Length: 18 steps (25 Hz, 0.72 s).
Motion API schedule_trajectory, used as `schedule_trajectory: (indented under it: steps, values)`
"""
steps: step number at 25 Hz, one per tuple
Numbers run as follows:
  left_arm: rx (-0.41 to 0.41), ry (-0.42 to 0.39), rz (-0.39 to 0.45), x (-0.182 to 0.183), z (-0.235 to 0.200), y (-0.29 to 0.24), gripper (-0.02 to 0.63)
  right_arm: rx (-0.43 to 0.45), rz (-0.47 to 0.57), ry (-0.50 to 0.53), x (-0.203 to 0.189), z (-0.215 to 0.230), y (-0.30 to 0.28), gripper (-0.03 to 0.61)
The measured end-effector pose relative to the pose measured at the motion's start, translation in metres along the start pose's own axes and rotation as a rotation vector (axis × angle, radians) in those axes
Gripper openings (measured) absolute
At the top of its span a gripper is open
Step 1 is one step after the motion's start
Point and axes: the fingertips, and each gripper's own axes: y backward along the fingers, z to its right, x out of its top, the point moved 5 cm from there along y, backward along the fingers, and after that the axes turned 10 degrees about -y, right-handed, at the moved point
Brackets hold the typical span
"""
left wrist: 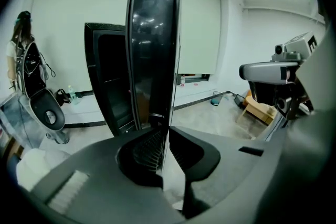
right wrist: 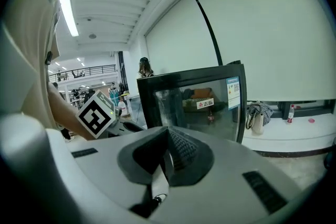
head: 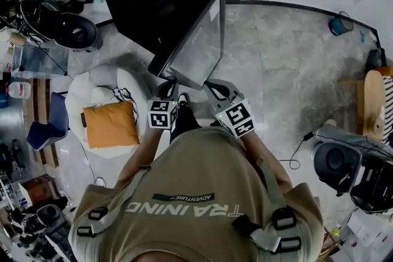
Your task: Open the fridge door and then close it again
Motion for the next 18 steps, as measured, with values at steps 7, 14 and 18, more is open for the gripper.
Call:
schedule_trajectory:
  steps: [7,14,18]
  values:
    - [0.028,0.047,-0.024,0.000,0.029,0.004,0.034,0.042,-0.002,0.002,-0.006,-0.001,0.012,-0.005]
    - [0.014,0.040,-0.027,0.000,0.031,0.004,0.034,0.009,0.000,-0.013,-0.012,-0.012,0.019,-0.005]
    - [-0.019,0.024,-0.035,-0.007,0.033,0.009,0.031,-0.024,-0.015,-0.009,-0.016,-0.026,0.022,-0.005]
